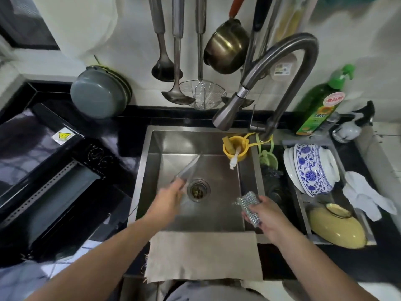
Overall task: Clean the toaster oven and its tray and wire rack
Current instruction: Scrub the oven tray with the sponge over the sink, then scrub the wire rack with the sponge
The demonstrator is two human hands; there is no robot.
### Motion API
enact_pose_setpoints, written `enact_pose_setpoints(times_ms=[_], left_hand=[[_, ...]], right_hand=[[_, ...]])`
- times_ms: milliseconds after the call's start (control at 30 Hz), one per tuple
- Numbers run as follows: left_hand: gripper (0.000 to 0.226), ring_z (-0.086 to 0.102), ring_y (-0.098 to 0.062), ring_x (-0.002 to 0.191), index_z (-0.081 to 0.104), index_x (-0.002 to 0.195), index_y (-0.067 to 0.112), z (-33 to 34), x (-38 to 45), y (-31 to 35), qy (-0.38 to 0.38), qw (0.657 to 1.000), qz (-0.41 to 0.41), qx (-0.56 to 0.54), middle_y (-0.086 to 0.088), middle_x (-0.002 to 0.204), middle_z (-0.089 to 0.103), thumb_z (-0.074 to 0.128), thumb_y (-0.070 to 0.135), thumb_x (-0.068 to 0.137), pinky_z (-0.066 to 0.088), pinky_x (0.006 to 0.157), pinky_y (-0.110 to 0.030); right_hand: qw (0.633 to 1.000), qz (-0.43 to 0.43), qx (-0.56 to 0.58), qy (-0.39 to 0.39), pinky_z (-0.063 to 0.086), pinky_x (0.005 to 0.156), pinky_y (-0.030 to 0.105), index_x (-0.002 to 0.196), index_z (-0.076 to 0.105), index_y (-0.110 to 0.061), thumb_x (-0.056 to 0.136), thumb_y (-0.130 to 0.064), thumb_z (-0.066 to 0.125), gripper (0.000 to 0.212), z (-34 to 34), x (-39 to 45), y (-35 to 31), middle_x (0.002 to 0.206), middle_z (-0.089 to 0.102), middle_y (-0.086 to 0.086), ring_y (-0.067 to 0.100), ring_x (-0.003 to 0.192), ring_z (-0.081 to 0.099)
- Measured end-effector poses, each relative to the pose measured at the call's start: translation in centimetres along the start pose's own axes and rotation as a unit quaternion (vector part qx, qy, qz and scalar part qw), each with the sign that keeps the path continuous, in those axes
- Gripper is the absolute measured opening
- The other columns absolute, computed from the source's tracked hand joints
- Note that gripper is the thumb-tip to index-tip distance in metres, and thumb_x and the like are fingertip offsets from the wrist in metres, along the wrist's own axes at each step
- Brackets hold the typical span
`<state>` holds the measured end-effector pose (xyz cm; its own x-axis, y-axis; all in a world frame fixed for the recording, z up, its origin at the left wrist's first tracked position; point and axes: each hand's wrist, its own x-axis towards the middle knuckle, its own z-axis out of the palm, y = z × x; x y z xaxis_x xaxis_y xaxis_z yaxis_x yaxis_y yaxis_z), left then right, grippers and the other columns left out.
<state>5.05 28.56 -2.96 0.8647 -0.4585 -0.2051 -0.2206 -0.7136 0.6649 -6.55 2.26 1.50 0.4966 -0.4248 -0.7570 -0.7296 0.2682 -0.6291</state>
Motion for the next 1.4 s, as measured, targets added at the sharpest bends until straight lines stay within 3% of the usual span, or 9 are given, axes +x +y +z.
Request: enact_pose_setpoints(times_ms=[100,233,400,600,767,900,967,1200,1400], left_hand=[[0.053,0.065,-0.035,0.111,0.044,0.141,0.026,3.6,1.4,-1.1,-0.147,0.961,0.067,0.224,-0.011,0.137,0.059,0.058,0.006,0.094,0.049,0.093,-0.042],[0.060,0.029,-0.030,0.153,0.031,0.157,0.016,8.0,4.3,-3.1,-0.199,0.911,0.107,0.344,-0.008,0.170,0.022,0.053,0.014,0.102,0.026,0.123,-0.043],[0.048,0.033,-0.033,0.147,0.041,0.151,0.011,11.0,6.4,-5.1,-0.294,0.878,0.067,0.373,-0.013,0.159,0.030,0.047,0.015,0.104,0.046,0.106,-0.056],[0.040,0.054,-0.037,0.130,0.052,0.140,0.011,12.8,6.6,-4.4,-0.311,0.887,0.005,0.341,-0.015,0.144,0.045,0.050,0.010,0.100,0.048,0.103,-0.047],[0.024,0.066,-0.035,0.114,0.066,0.122,0.014,10.5,4.1,0.4,-0.141,0.973,-0.166,0.070,-0.016,0.124,0.070,0.053,0.016,0.102,0.053,0.096,-0.041],[0.017,0.073,-0.026,0.094,0.072,0.098,0.023,7.5,-4.9,3.7,0.040,0.960,-0.225,-0.165,-0.007,0.101,0.077,0.057,0.016,0.103,0.056,0.088,-0.040],[0.022,0.073,-0.015,0.079,0.070,0.092,0.026,6.9,-11.2,4.5,0.102,0.919,-0.284,-0.254,-0.001,0.093,0.076,0.056,0.015,0.105,0.060,0.081,-0.038],[0.022,0.069,-0.011,0.065,0.073,0.092,0.008,7.2,-34.9,3.9,0.340,0.734,-0.462,-0.363,0.001,0.077,0.077,0.056,0.003,0.104,0.054,0.061,-0.027],[0.014,0.066,-0.034,0.072,0.066,0.093,0.005,7.9,-50.0,-4.0,0.444,0.591,-0.583,-0.337,-0.014,0.085,0.072,0.055,0.005,0.102,0.050,0.065,-0.039]], right_hand=[[0.999,-0.004,-0.051,0.010,0.057,0.086,0.048,0.133,0.055,-0.008,0.099,0.004,0.049,0.036,-0.2,0.9,0.1,0.100,0.072,0.015,0.035,0.094,0.071],[0.995,-0.007,-0.098,0.010,0.059,0.072,0.037,0.128,0.057,-0.016,0.098,0.001,0.051,0.035,0.2,1.9,1.1,0.100,0.072,0.009,0.026,0.087,0.073],[0.992,-0.016,-0.122,0.006,0.058,0.059,0.024,0.114,0.056,-0.027,0.099,0.000,0.051,0.032,0.9,2.7,1.2,0.098,0.071,0.003,0.014,0.072,0.073],[0.993,-0.028,-0.109,-0.028,0.054,0.057,0.024,0.123,0.057,-0.021,0.099,0.000,0.050,0.032,0.7,2.9,0.5,0.104,0.072,0.010,0.017,0.070,0.072],[0.991,-0.040,-0.109,-0.072,0.060,0.072,0.038,0.121,0.053,-0.020,0.097,0.004,0.050,0.034,0.9,2.8,-0.2,0.104,0.068,0.009,0.024,0.076,0.073],[0.985,-0.069,-0.100,-0.121,0.055,0.064,0.036,0.105,0.056,-0.022,0.091,0.008,0.048,0.033,4.7,1.8,-0.3,0.090,0.068,0.006,0.024,0.073,0.071],[0.981,-0.092,-0.078,-0.152,0.052,0.050,0.027,0.099,0.059,-0.022,0.090,0.008,0.047,0.034,8.0,0.1,0.1,0.081,0.070,0.004,0.017,0.060,0.068],[0.934,-0.124,-0.133,-0.308,0.050,0.056,0.030,0.117,0.063,-0.015,0.091,0.003,0.046,0.036,17.3,-11.5,6.6,0.088,0.072,0.009,0.022,0.064,0.063],[0.884,-0.184,-0.224,-0.368,0.054,0.070,0.033,0.117,0.064,-0.027,0.093,-0.003,0.053,0.036,19.3,-18.1,12.7,0.096,0.072,-0.001,0.018,0.080,0.068]])
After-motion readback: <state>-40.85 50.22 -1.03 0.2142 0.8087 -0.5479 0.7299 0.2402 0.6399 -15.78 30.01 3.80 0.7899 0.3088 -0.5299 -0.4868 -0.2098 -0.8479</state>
